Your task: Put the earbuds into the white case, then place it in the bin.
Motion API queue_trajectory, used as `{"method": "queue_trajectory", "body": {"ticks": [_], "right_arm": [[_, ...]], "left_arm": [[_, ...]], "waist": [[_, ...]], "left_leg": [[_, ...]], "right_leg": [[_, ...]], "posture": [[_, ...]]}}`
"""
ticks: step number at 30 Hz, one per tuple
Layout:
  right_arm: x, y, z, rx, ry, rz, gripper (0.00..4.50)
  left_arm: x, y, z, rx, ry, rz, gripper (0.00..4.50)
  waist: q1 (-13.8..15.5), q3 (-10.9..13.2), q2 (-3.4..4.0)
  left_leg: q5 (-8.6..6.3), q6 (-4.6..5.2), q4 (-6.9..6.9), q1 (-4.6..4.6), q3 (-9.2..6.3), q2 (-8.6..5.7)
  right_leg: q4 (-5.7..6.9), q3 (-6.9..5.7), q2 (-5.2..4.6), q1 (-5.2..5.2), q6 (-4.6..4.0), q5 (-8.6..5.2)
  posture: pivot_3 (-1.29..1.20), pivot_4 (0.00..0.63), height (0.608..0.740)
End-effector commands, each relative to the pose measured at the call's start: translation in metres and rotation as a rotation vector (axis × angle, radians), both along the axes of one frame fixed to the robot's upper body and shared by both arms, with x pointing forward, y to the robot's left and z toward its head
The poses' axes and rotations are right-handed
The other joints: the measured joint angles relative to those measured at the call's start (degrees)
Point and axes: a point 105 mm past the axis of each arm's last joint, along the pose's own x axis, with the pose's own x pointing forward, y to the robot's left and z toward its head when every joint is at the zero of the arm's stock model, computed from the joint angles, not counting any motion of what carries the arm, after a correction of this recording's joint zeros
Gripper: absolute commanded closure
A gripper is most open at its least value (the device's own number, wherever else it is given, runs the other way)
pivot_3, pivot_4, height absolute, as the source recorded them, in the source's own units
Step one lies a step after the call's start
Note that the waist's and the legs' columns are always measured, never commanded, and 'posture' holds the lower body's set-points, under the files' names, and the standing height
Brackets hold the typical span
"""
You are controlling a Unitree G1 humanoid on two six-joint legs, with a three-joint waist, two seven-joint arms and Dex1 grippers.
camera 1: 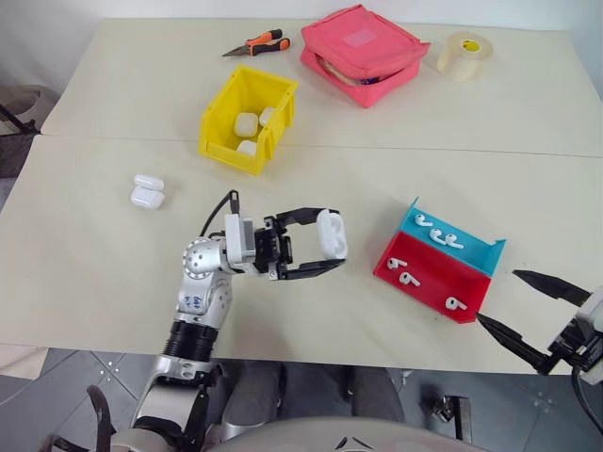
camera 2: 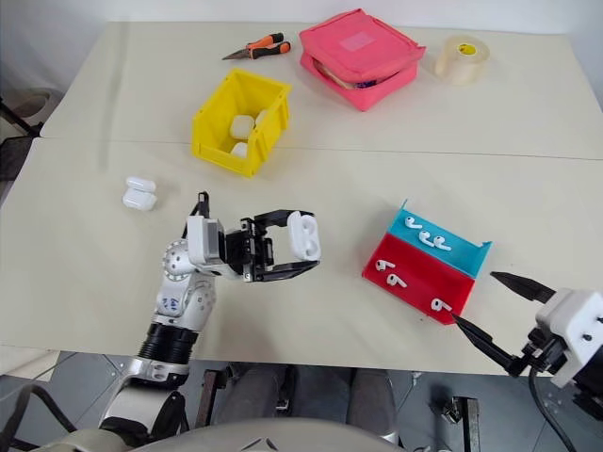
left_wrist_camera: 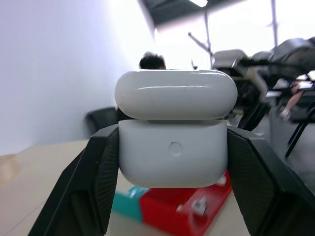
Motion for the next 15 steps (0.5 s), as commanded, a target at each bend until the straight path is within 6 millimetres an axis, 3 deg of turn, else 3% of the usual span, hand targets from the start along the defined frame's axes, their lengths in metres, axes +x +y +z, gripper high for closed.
{"method": "queue_trajectory", "body": {"ticks": [1, 9, 15], "right_arm": [[0.001, 0.009, 0.013, -0.011, 0.029, 0.004, 0.00], [0.010, 0.052, 0.002, -0.007, 0.246, 0.024, 0.00], [0.020, 0.057, -0.001, -0.122, 0.374, 0.008, 0.00]], "left_arm": [[-0.005, -0.012, -0.002, -0.028, 0.037, -0.085, 1.69], [-0.007, -0.013, -0.007, -0.042, 0.084, -0.132, 1.69], [-0.011, -0.013, -0.001, -0.073, 0.096, -0.197, 1.69]], "waist": [[-0.21, 0.00, 0.00], [-0.01, 0.00, 0.00], [0.33, 0.00, 0.00]], "left_leg": [[-0.01, 0.00, 0.00, 0.01, -0.01, 0.01], [-0.01, 0.00, 0.12, -0.04, -0.36, 0.04], [-0.07, 0.06, 0.26, -0.14, -0.51, 0.00]], "right_leg": [[-0.02, 0.02, 0.00, 0.00, 0.00, 0.00], [0.00, 0.02, 0.01, -0.05, 0.00, 0.00], [0.00, -0.05, 0.00, -0.03, 0.00, 0.00]], "posture": [[0.00, 0.150, 0.740], [0.00, 0.150, 0.740], [0.00, 0.150, 0.740]]}}
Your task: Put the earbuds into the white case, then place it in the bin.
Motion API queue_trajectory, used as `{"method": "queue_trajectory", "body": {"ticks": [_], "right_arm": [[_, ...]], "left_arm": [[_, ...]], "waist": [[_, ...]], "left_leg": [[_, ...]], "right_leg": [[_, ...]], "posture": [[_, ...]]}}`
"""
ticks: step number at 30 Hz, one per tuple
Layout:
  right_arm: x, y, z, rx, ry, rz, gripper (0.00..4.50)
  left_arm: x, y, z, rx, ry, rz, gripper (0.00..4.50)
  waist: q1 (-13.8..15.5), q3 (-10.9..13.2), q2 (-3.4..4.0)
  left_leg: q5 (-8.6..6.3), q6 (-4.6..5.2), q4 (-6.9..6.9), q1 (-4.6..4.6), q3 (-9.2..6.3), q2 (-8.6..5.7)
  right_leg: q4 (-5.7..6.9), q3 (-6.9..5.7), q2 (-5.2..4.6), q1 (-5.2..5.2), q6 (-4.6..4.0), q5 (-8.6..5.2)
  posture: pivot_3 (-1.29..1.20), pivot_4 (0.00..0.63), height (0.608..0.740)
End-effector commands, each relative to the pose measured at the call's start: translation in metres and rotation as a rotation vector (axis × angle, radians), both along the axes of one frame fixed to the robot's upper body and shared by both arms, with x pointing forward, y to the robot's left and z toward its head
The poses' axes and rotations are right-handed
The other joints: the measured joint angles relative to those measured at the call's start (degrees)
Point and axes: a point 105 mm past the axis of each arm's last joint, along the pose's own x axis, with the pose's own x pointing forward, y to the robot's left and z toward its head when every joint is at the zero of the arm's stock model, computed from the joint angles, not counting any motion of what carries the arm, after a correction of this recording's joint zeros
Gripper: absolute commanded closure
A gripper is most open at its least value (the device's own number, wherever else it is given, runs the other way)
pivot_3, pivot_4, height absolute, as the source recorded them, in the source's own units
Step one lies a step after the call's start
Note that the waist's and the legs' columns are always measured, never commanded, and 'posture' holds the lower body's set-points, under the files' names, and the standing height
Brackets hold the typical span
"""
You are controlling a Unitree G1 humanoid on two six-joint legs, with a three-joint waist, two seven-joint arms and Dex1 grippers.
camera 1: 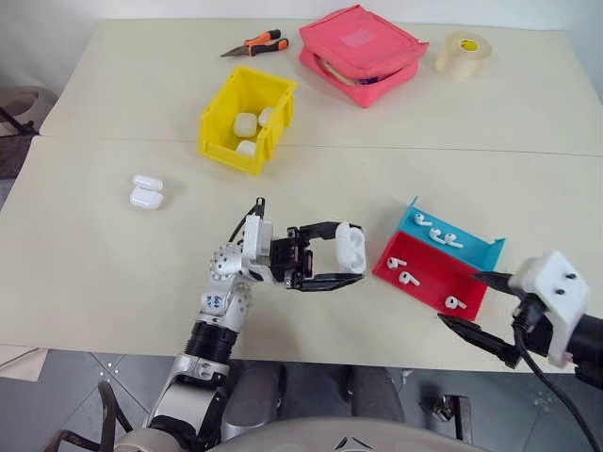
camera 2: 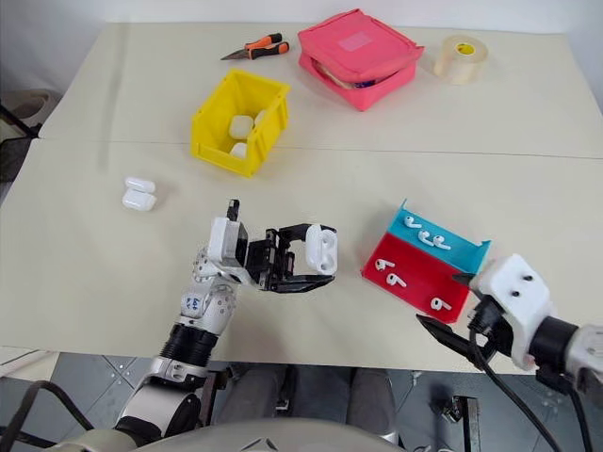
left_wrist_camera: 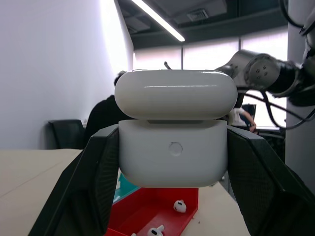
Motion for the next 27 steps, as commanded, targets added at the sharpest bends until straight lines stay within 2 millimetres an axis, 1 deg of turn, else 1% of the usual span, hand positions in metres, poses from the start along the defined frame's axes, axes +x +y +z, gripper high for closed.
{"method": "queue_trajectory", "body": {"ticks": [1, 5, 11, 13, 17, 20, 27], "right_arm": [[0.000, 0.003, -0.002, -0.045, 0.061, -0.006, 0.00], [0.009, 0.001, -0.005, -0.149, 0.107, -0.008, 0.00], [0.018, 0.001, -0.006, -0.244, 0.129, 0.021, 0.00], [0.020, 0.002, -0.007, -0.268, 0.140, 0.033, 0.00], [0.019, -0.007, -0.009, -0.371, 0.176, 0.048, 0.00], [0.019, -0.009, -0.010, -0.382, 0.190, 0.050, 0.61], [0.017, -0.006, -0.015, -0.378, 0.208, 0.064, 3.00]], "left_arm": [[-0.006, -0.002, 0.008, -0.028, -0.047, -0.035, 1.69], [-0.013, -0.007, 0.006, -0.013, -0.075, -0.062, 1.69], [-0.014, -0.007, 0.004, -0.013, -0.074, -0.053, 1.69], [-0.013, -0.007, 0.004, -0.013, -0.073, -0.048, 1.69], [-0.012, -0.007, 0.004, -0.012, -0.072, -0.040, 1.69], [-0.011, -0.007, 0.004, -0.014, -0.071, -0.034, 1.69], [-0.011, -0.008, 0.005, -0.024, -0.064, -0.030, 1.69]], "waist": [[0.26, 0.00, 0.00], [0.62, 0.00, 0.00], [0.93, 0.00, 0.00], [0.91, 0.00, 0.00], [0.92, 0.00, 0.00], [0.93, 0.00, 0.00], [0.92, 0.00, 0.00]], "left_leg": [[0.00, 0.01, 0.02, -0.03, 0.00, -0.03], [-0.08, 0.07, 0.14, -0.09, -0.01, -0.06], [-0.11, 0.09, 0.24, -0.20, -0.04, -0.06], [-0.11, 0.10, 0.24, -0.21, -0.04, -0.06], [-0.12, 0.09, 0.25, -0.23, -0.04, -0.06], [-0.12, 0.10, 0.25, -0.24, -0.05, -0.06], [-0.12, 0.10, 0.25, -0.24, -0.06, -0.06]], "right_leg": [[-0.01, 0.00, -0.01, 0.00, 0.00, 0.00], [-0.03, 0.00, -0.01, -0.01, 0.00, 0.00], [-0.06, -0.04, -0.01, -0.03, 0.00, 0.00], [-0.06, -0.05, -0.02, -0.03, 0.00, 0.00], [-0.06, -0.07, -0.02, -0.04, 0.01, 0.00], [-0.07, -0.09, -0.02, -0.04, 0.01, 0.00], [-0.07, -0.09, -0.02, -0.04, 0.01, 0.01]], "posture": [[0.00, 0.150, 0.740], [0.00, 0.150, 0.740], [0.00, 0.150, 0.740], [0.00, 0.150, 0.740], [0.00, 0.150, 0.740], [0.00, 0.150, 0.740], [0.00, 0.150, 0.740]]}}
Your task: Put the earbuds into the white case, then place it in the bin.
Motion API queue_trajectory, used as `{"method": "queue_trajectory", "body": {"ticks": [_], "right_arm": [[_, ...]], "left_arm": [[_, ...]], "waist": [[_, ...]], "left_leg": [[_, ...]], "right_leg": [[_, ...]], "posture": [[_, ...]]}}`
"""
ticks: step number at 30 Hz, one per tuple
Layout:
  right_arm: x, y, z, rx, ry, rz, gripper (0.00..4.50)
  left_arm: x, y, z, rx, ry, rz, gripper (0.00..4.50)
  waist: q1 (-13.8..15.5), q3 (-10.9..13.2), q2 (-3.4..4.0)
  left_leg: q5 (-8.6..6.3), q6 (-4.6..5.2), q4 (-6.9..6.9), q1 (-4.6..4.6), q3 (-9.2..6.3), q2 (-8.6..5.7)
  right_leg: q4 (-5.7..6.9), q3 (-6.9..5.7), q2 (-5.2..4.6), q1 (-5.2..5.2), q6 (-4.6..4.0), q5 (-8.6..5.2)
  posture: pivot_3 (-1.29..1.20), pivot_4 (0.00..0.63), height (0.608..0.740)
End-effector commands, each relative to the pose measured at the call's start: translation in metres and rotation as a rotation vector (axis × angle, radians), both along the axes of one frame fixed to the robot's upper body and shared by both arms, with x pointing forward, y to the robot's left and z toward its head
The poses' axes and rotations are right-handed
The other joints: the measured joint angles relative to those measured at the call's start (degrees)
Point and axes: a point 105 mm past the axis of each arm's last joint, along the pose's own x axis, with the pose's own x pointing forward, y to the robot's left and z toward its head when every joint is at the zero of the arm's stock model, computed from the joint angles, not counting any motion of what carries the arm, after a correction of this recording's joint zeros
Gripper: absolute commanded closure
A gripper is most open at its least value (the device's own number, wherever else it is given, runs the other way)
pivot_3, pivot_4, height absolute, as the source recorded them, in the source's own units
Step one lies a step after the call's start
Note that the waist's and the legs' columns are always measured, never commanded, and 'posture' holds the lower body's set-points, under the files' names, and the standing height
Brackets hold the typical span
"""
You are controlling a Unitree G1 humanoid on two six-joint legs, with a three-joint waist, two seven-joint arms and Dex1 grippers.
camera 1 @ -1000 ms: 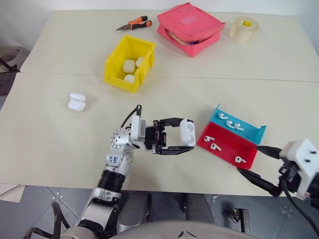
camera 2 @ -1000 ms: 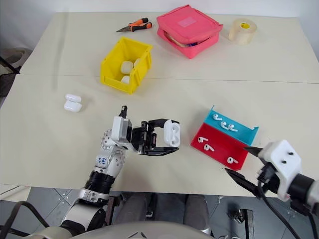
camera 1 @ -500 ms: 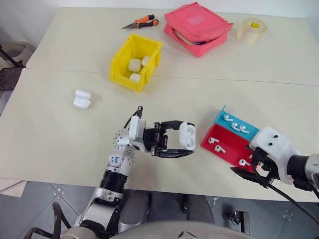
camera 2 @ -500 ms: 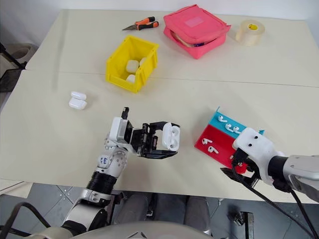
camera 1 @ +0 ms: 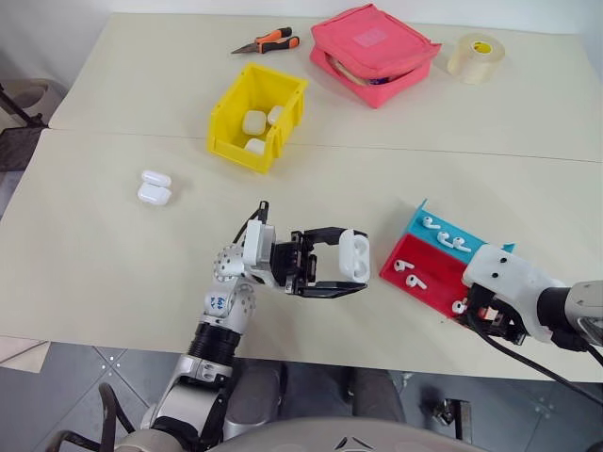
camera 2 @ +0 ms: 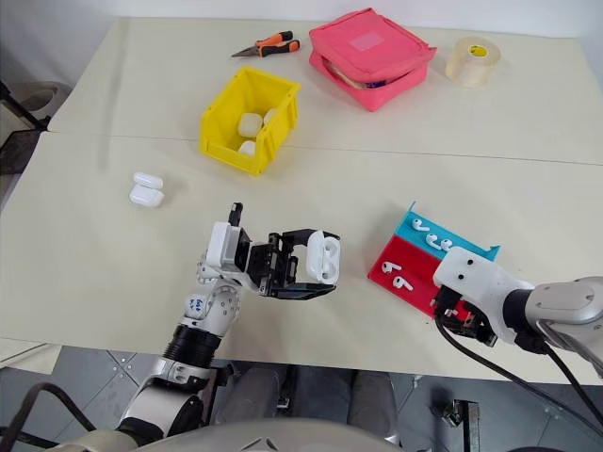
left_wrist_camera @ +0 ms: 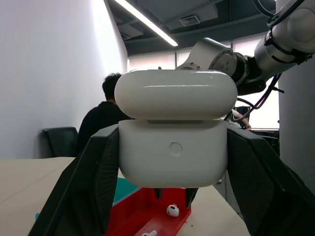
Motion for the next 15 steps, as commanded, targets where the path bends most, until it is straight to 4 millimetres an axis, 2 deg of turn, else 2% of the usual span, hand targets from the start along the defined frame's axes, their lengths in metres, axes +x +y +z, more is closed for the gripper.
{"method": "queue_trajectory", "body": {"ticks": [1, 15], "right_arm": [[0.001, 0.002, 0.002, -0.007, -0.014, 0.014, 3.00], [0.002, 0.002, -0.010, -0.015, -0.004, 0.015, 3.00]], "left_arm": [[-0.004, -0.002, 0.005, -0.022, -0.023, -0.002, 1.69], [-0.005, -0.002, 0.006, -0.018, -0.016, -0.012, 1.69]], "waist": [[0.00, 0.00, 0.00], [-0.03, 0.00, 0.00]], "left_leg": [[0.00, 0.00, 0.00, 0.00, 0.00, 0.00], [0.00, 0.00, 0.00, 0.00, -0.01, 0.00]], "right_leg": [[0.00, 0.00, 0.00, 0.00, 0.00, 0.00], [0.00, -0.01, 0.00, 0.00, 0.00, 0.00]], "posture": [[0.00, 0.150, 0.740], [0.00, 0.150, 0.740]]}}
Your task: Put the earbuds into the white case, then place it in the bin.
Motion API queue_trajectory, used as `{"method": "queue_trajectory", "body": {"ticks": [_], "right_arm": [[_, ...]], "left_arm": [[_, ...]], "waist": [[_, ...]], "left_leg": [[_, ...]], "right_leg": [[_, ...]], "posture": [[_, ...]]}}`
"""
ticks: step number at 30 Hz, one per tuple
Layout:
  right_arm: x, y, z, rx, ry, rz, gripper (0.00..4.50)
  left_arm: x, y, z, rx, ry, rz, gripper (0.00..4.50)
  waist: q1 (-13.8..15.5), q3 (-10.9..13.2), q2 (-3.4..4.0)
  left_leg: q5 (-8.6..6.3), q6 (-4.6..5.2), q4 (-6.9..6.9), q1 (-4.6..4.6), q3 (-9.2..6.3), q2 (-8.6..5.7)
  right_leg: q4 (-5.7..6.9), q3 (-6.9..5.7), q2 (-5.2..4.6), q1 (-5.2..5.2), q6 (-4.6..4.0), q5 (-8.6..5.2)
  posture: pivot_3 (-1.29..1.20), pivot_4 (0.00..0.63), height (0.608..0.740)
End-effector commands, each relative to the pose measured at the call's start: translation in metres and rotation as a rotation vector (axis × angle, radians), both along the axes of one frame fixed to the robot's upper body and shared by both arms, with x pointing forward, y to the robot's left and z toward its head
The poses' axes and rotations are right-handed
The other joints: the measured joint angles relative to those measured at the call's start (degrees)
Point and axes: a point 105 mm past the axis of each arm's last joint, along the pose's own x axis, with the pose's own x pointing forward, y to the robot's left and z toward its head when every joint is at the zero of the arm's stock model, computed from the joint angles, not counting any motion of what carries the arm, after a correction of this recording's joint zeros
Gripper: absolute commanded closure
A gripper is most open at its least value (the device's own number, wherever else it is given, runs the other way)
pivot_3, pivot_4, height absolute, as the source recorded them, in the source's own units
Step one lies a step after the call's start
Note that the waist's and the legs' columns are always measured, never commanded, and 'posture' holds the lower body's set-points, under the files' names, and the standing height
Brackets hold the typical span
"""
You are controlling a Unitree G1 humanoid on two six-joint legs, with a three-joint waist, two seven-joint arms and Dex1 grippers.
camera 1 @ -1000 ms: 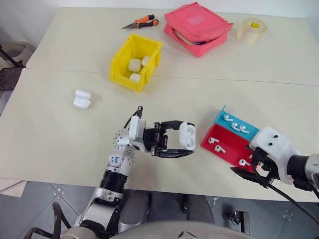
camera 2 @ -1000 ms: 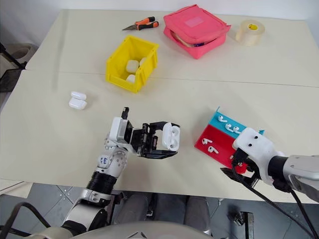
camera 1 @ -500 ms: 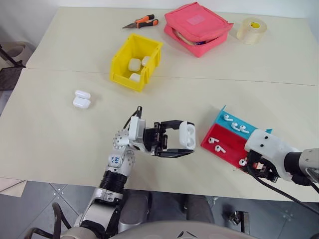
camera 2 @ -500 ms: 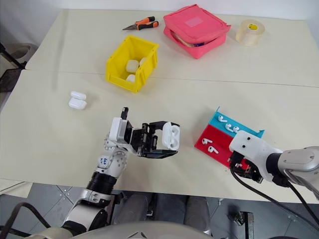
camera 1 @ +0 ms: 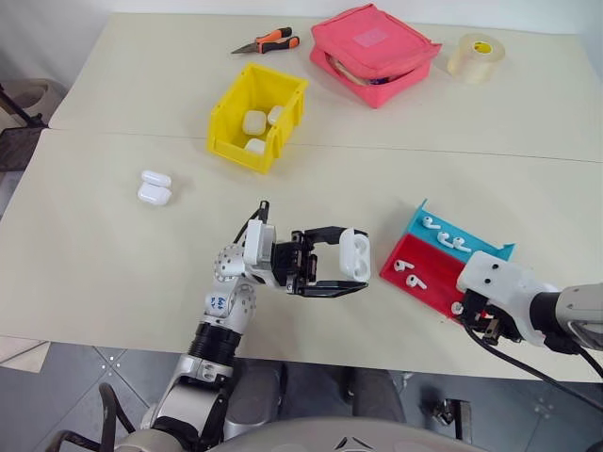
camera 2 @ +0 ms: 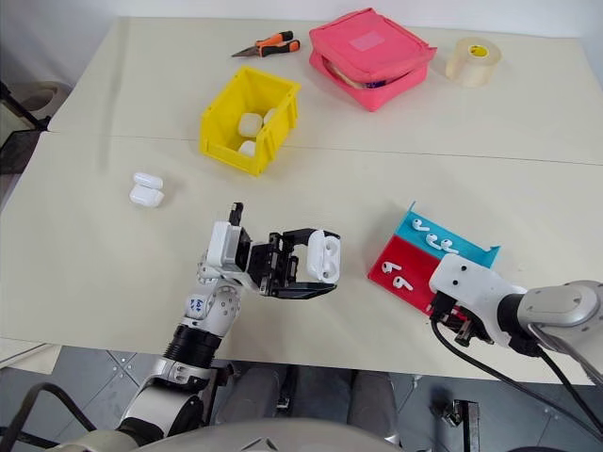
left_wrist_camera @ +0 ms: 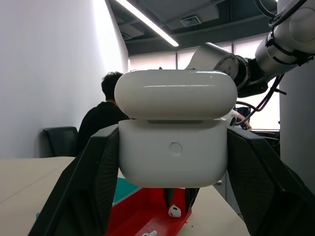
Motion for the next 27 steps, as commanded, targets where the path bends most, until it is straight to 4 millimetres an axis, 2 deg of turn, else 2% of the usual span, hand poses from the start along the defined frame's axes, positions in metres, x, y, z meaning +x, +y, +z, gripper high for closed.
{"method": "queue_trajectory", "body": {"ticks": [1, 11, 16, 27], "right_arm": [[0.0024, 0.0017, -0.0006, -0.005, -0.025, 0.012, 3.00], [0.0022, 0.0043, -0.0064, -0.012, -0.029, 0.038, 3.00], [0.0019, 0.0081, -0.0059, -0.032, -0.045, 0.115, 3.00], [-0.0022, 0.0040, -0.0097, -0.052, -0.020, 0.144, 3.00]], "left_arm": [[-0.0047, -0.0013, 0.0063, -0.019, -0.024, -0.011, 1.69], [-0.0046, -0.0007, 0.0076, -0.019, -0.025, -0.012, 1.69], [-0.0055, -0.0011, 0.0078, -0.021, -0.021, -0.015, 1.69], [-0.0053, -0.0008, 0.0083, -0.021, -0.018, -0.010, 1.69]], "waist": [[-0.01, 0.00, 0.00], [-0.02, 0.00, 0.00], [-0.03, 0.00, 0.00], [0.01, 0.00, 0.00]], "left_leg": [[0.00, 0.00, 0.00, 0.00, 0.00, 0.00], [0.00, 0.00, 0.00, 0.00, 0.00, 0.00], [0.00, 0.00, 0.00, 0.00, 0.00, 0.00], [0.00, -0.01, 0.01, 0.00, -0.01, 0.00]], "right_leg": [[0.00, 0.00, 0.00, 0.00, 0.00, 0.00], [0.00, -0.01, 0.00, 0.00, 0.00, 0.00], [0.00, -0.01, 0.00, 0.00, 0.00, 0.00], [0.00, -0.02, 0.00, 0.01, 0.00, 0.00]], "posture": [[0.00, 0.150, 0.740], [0.00, 0.150, 0.740], [0.00, 0.150, 0.740], [0.00, 0.150, 0.740]]}}
